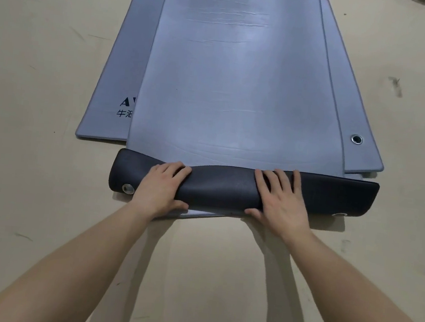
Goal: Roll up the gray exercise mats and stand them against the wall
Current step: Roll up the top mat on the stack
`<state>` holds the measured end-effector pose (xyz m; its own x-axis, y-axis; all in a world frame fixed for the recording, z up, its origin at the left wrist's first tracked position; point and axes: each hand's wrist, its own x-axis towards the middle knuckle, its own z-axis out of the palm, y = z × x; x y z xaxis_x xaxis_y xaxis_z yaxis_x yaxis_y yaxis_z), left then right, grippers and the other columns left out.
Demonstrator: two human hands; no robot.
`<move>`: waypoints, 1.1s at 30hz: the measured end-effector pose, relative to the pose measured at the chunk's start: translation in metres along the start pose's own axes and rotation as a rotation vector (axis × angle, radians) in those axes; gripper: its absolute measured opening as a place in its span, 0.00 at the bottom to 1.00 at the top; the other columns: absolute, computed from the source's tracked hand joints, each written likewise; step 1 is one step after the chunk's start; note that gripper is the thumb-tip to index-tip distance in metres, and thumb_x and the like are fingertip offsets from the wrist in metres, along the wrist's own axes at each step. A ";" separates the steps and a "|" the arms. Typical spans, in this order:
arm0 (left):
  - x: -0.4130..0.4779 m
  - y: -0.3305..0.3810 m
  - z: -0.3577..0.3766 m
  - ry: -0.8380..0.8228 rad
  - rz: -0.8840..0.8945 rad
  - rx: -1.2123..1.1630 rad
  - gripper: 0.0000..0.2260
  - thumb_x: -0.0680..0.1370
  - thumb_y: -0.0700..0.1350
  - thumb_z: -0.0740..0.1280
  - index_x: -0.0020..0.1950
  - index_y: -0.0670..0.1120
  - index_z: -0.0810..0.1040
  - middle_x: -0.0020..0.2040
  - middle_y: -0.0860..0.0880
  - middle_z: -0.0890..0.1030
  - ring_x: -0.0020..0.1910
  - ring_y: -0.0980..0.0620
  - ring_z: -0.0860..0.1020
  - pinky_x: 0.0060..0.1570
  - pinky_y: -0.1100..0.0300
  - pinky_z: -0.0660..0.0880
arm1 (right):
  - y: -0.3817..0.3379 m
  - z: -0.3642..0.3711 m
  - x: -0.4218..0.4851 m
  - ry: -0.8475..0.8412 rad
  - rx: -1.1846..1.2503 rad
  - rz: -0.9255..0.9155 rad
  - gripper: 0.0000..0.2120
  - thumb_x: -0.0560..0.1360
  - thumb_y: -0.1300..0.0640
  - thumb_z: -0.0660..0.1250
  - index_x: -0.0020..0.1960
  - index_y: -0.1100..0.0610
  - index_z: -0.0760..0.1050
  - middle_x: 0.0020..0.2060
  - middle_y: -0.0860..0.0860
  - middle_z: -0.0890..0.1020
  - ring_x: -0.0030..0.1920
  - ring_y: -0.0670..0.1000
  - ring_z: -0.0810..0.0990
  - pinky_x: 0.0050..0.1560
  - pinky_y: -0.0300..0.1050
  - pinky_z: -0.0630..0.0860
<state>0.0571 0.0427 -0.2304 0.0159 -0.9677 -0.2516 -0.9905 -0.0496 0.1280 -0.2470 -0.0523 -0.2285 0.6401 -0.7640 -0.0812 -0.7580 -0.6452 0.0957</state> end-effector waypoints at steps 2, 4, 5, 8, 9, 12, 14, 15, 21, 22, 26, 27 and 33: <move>0.000 -0.002 0.007 0.038 0.013 0.004 0.42 0.67 0.65 0.77 0.77 0.50 0.69 0.74 0.48 0.71 0.72 0.44 0.70 0.73 0.48 0.65 | -0.008 0.008 -0.007 -0.053 0.021 0.090 0.51 0.68 0.25 0.67 0.79 0.58 0.64 0.71 0.55 0.73 0.74 0.63 0.66 0.78 0.67 0.46; -0.001 -0.003 0.008 0.052 0.032 0.045 0.41 0.69 0.67 0.75 0.76 0.51 0.70 0.73 0.50 0.73 0.69 0.45 0.72 0.70 0.48 0.67 | -0.008 0.006 -0.001 -0.158 0.036 0.106 0.52 0.68 0.22 0.62 0.79 0.56 0.62 0.71 0.52 0.72 0.74 0.60 0.67 0.78 0.64 0.50; -0.001 -0.004 0.006 0.056 0.043 0.068 0.40 0.70 0.68 0.73 0.76 0.51 0.70 0.72 0.51 0.73 0.68 0.45 0.73 0.68 0.49 0.68 | -0.004 0.003 0.004 -0.208 0.036 0.084 0.50 0.69 0.21 0.60 0.78 0.54 0.62 0.71 0.51 0.72 0.73 0.58 0.69 0.77 0.62 0.54; -0.003 -0.003 -0.007 0.048 0.060 0.092 0.34 0.74 0.70 0.67 0.74 0.54 0.71 0.68 0.54 0.77 0.62 0.48 0.77 0.63 0.52 0.71 | 0.006 -0.011 0.014 -0.270 0.066 0.003 0.43 0.71 0.20 0.54 0.71 0.51 0.68 0.64 0.49 0.77 0.63 0.54 0.76 0.70 0.53 0.68; -0.005 -0.002 -0.013 0.039 0.054 0.084 0.31 0.75 0.71 0.65 0.72 0.55 0.73 0.65 0.55 0.79 0.60 0.49 0.78 0.60 0.53 0.73 | 0.008 -0.016 0.015 -0.293 0.086 -0.002 0.41 0.72 0.20 0.53 0.69 0.50 0.70 0.61 0.49 0.78 0.60 0.53 0.78 0.66 0.52 0.72; -0.011 0.000 -0.038 -0.078 -0.015 0.058 0.28 0.75 0.74 0.61 0.64 0.56 0.73 0.56 0.55 0.82 0.51 0.50 0.80 0.50 0.54 0.76 | 0.014 -0.040 0.017 -0.425 0.153 0.014 0.36 0.70 0.19 0.53 0.57 0.48 0.75 0.49 0.47 0.81 0.48 0.51 0.80 0.52 0.51 0.79; -0.009 0.000 -0.055 -0.233 -0.052 0.003 0.29 0.73 0.77 0.60 0.58 0.54 0.74 0.49 0.53 0.82 0.46 0.50 0.79 0.45 0.53 0.74 | 0.021 -0.058 0.022 -0.567 0.271 0.037 0.35 0.69 0.18 0.56 0.48 0.49 0.76 0.41 0.47 0.80 0.42 0.49 0.79 0.47 0.50 0.78; -0.007 0.001 -0.063 -0.304 -0.061 -0.038 0.30 0.72 0.78 0.60 0.55 0.54 0.74 0.46 0.53 0.80 0.45 0.50 0.77 0.43 0.54 0.71 | 0.024 -0.064 0.023 -0.625 0.329 0.052 0.34 0.68 0.18 0.58 0.47 0.49 0.76 0.40 0.46 0.80 0.42 0.49 0.79 0.46 0.49 0.76; 0.017 -0.008 -0.057 -0.475 -0.096 -0.290 0.25 0.72 0.73 0.68 0.46 0.51 0.78 0.43 0.52 0.81 0.43 0.53 0.78 0.39 0.54 0.69 | 0.011 -0.060 -0.007 -0.430 0.165 0.039 0.46 0.65 0.21 0.65 0.75 0.46 0.64 0.66 0.49 0.76 0.64 0.54 0.75 0.68 0.55 0.71; 0.022 -0.009 -0.053 -0.498 -0.104 -0.317 0.24 0.72 0.72 0.69 0.46 0.51 0.78 0.44 0.52 0.81 0.44 0.53 0.78 0.39 0.55 0.69 | 0.006 -0.053 -0.013 -0.429 0.112 0.021 0.49 0.64 0.22 0.68 0.76 0.47 0.62 0.67 0.49 0.75 0.66 0.55 0.74 0.69 0.55 0.70; 0.030 -0.008 -0.053 -0.502 -0.120 -0.253 0.27 0.71 0.76 0.66 0.50 0.52 0.75 0.48 0.54 0.80 0.48 0.51 0.78 0.44 0.53 0.72 | 0.009 -0.043 0.005 -0.444 0.131 0.050 0.31 0.65 0.30 0.71 0.60 0.47 0.72 0.54 0.49 0.80 0.53 0.54 0.79 0.52 0.51 0.78; 0.027 -0.006 -0.055 -0.413 -0.102 -0.178 0.28 0.72 0.75 0.65 0.53 0.52 0.76 0.50 0.52 0.81 0.49 0.50 0.79 0.47 0.51 0.74 | 0.014 -0.046 0.018 -0.481 0.166 0.048 0.28 0.64 0.30 0.72 0.56 0.46 0.73 0.51 0.48 0.81 0.50 0.54 0.80 0.50 0.50 0.79; -0.006 0.036 -0.014 0.334 0.235 0.124 0.27 0.78 0.61 0.66 0.71 0.45 0.75 0.67 0.37 0.77 0.61 0.33 0.77 0.60 0.41 0.75 | 0.038 -0.059 0.083 -0.767 0.311 0.015 0.30 0.59 0.33 0.81 0.51 0.49 0.77 0.48 0.47 0.83 0.47 0.52 0.80 0.47 0.47 0.76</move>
<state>0.0232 0.0435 -0.2106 -0.1887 -0.9772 0.0975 -0.9811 0.1918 0.0237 -0.2152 -0.1403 -0.1730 0.4515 -0.4877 -0.7472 -0.8380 -0.5194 -0.1674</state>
